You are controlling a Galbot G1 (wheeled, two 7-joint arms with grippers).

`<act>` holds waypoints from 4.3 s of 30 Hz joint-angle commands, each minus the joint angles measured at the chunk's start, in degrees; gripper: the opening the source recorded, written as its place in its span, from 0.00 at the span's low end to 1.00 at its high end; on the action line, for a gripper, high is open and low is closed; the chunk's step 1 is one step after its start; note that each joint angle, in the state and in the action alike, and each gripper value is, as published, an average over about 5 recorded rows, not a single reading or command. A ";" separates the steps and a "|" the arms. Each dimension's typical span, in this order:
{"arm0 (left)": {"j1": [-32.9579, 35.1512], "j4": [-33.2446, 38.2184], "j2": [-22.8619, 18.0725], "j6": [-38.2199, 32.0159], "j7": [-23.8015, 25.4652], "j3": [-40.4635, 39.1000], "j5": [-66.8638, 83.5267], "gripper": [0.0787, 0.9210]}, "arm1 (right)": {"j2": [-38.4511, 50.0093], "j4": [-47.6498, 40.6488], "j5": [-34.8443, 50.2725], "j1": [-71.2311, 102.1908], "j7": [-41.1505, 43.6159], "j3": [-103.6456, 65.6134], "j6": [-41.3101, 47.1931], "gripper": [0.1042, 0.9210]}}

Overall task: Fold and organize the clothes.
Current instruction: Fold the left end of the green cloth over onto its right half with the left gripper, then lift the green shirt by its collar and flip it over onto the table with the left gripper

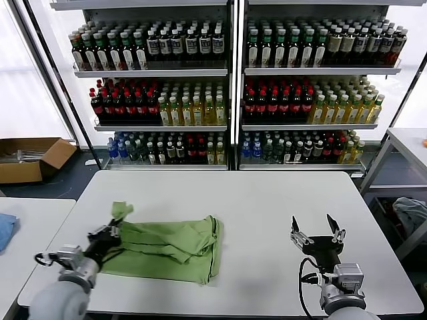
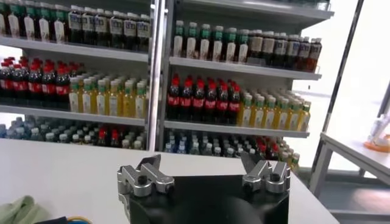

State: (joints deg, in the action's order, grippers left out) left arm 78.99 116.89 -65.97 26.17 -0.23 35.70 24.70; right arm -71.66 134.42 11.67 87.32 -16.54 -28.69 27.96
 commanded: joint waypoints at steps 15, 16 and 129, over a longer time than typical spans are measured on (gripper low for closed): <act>-5.34 -0.38 -11.30 1.53 -0.77 -23.60 -7.25 0.02 | -3.30 -2.46 -2.40 2.55 0.20 0.03 -1.79 0.88; -5.52 -1.30 -11.39 1.28 -0.47 -23.60 -7.51 0.02 | -3.34 -2.41 -2.44 2.63 0.21 0.08 -1.82 0.88; -0.81 -18.45 24.05 -5.03 7.85 24.59 10.88 0.04 | 1.17 -4.30 2.01 -3.76 -0.31 1.92 -1.15 0.88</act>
State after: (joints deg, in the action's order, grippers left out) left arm 78.75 107.03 -62.34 22.35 5.20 40.97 30.78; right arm -70.49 130.45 13.28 84.13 -16.81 -26.85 26.89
